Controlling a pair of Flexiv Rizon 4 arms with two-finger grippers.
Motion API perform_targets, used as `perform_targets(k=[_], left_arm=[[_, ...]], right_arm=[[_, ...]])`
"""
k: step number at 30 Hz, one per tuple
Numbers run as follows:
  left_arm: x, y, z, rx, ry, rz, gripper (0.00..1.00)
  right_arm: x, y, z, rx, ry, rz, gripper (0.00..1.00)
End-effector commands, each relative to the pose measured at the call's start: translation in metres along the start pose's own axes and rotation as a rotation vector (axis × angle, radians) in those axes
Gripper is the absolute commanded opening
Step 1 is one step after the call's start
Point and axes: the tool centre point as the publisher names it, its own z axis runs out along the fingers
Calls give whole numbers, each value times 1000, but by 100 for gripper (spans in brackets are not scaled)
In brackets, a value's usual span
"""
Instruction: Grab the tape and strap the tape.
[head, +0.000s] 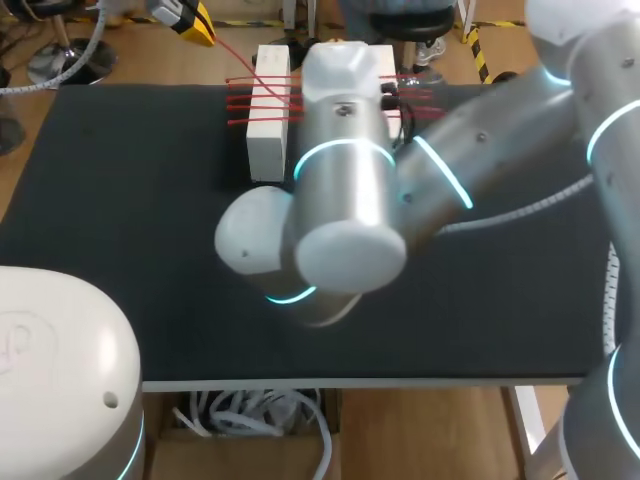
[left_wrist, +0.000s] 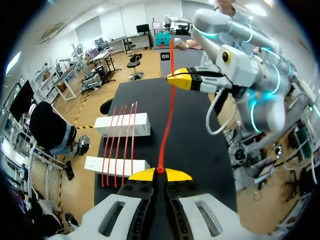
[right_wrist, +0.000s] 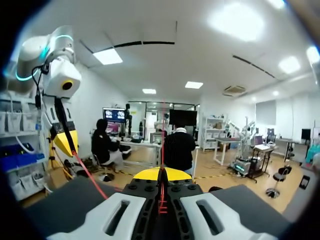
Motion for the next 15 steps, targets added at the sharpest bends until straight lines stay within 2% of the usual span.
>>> perform_targets(k=[1,8,15], left_arm=[[-1,0,-1,-3,3,-1,0],[-1,0,-1,-3,3,-1,0],[-1,0,-1,-3,3,-1,0]], right_arm=[[8,7,2,-22,-56,-63,0],[9,19,2,-90,-38,-268,0],[14,30,3,-106,-52,-426,0]])
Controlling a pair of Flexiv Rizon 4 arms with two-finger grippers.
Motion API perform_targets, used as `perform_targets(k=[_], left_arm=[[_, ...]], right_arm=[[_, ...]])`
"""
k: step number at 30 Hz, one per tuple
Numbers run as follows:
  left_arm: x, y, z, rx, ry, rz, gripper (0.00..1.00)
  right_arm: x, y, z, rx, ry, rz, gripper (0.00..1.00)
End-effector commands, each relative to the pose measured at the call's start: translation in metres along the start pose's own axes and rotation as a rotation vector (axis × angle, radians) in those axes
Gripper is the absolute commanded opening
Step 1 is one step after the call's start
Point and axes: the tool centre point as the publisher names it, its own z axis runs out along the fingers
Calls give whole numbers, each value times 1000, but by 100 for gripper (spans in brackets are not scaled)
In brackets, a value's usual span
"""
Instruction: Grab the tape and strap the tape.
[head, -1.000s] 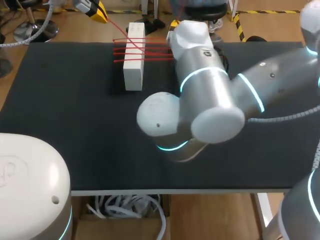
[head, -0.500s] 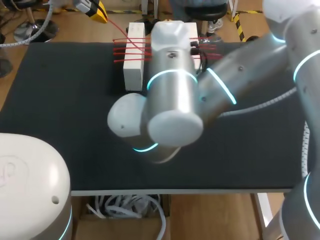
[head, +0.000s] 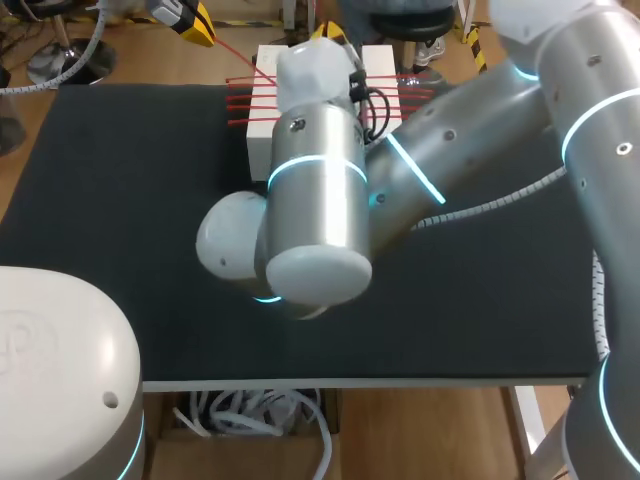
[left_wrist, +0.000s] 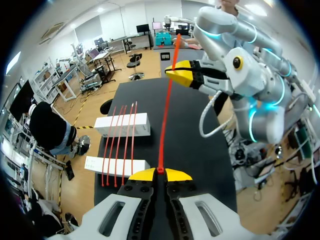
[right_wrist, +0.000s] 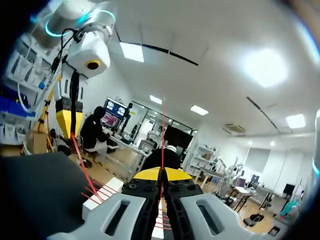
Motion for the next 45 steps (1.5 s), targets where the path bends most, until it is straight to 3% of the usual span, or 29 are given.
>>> perform_targets(k=[1,19,32,45], left_arm=[[-1,0,-1,-3,3,-1,0],[-1,0,-1,-3,3,-1,0],[-1,0,-1,-3,3,-1,0],[-1,0,-1,-3,3,-1,0]], right_arm=[[4,9,2,10,-22,-61,0],[14,22,7,-35,-58,-425,0],[16,19,8,-34,-6,-652,0],[20,15,6,-34,42,-747,0]])
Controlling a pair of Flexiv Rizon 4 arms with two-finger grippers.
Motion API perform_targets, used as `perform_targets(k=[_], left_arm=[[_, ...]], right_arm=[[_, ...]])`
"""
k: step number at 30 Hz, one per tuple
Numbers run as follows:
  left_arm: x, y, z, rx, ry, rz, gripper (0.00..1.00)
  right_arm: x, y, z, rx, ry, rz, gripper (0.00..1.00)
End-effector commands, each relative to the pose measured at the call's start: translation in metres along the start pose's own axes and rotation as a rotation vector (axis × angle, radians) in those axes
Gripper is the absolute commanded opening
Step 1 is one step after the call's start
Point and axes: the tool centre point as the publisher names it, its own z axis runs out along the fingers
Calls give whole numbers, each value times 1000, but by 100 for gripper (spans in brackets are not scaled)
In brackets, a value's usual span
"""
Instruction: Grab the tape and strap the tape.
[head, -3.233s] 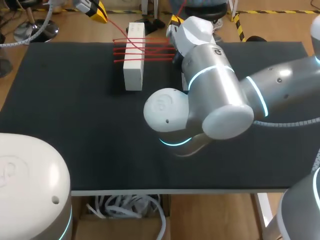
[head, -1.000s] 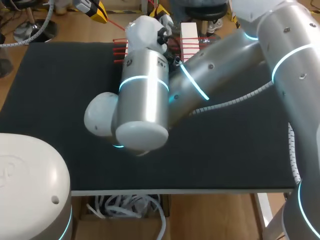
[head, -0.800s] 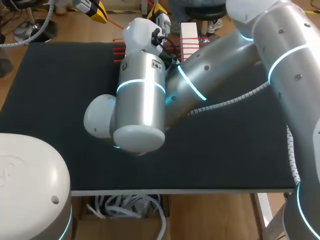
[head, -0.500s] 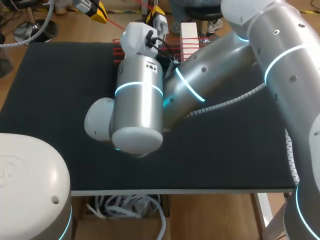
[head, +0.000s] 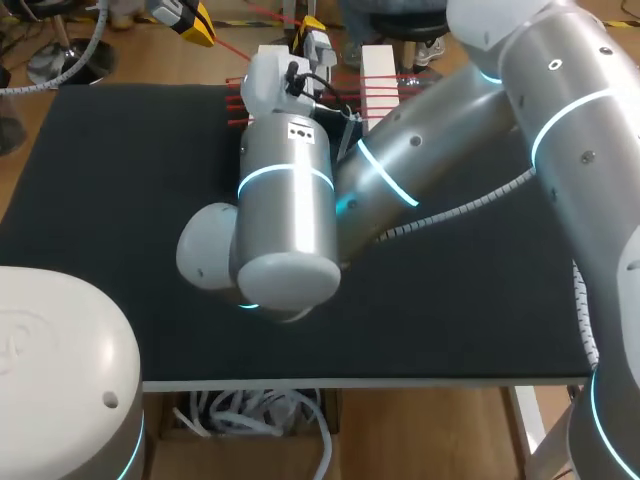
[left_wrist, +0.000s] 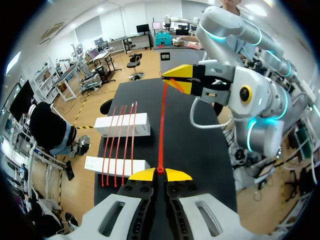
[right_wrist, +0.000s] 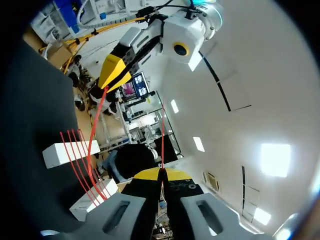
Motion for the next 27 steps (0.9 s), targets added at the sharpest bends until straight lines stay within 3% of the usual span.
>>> perform_targets(k=[1,4,27], left_arm=[[-1,0,-1,-3,3,-1,0],[-1,0,-1,-3,3,-1,0],[-1,0,-1,-3,3,-1,0]], right_arm=[[-3,-1,0,4,14,-4,0],[-4,-4,0,21,27,40,0],[-4,-4,0,21,27,40,0]])
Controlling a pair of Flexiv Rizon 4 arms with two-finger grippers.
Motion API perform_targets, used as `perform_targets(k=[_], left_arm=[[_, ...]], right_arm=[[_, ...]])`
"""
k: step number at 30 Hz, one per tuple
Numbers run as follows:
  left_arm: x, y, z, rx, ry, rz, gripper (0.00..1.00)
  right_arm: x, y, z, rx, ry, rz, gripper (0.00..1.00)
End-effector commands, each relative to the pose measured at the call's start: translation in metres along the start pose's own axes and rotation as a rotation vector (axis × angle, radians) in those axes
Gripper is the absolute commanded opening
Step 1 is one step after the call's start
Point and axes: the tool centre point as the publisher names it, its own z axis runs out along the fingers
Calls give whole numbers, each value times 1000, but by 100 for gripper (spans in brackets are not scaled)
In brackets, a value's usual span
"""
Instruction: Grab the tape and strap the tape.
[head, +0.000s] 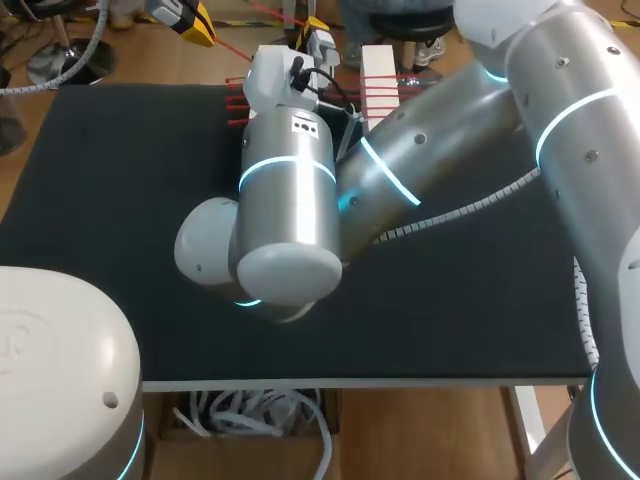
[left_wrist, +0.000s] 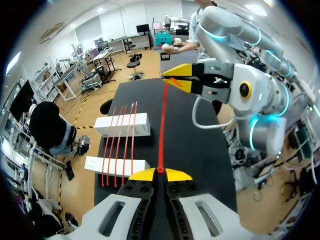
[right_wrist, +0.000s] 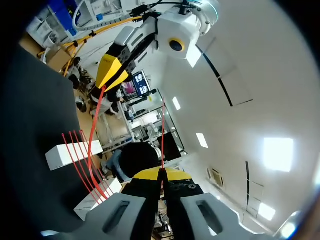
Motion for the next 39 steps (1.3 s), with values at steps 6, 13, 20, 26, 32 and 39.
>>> perform_targets(k=[6,13,20,26,32,39], left_arm=[[-1,0,-1,-3,3,-1,0],[-1,0,-1,-3,3,-1,0],[-1,0,-1,-3,3,-1,0],[-1,0,-1,-3,3,-1,0],[-1,0,-1,-3,3,-1,0],[-1,0,-1,-3,3,-1,0]], right_arm=[[-4,5,7,10,24,-57,0],[-11,13,9,31,28,-129,0],[-20,17,6,58,-5,-284,0],[-23,17,5,108,-11,-392,0],[-31,21,3,124,-25,-533,0],[-37,28,4,127,17,-720,0]])
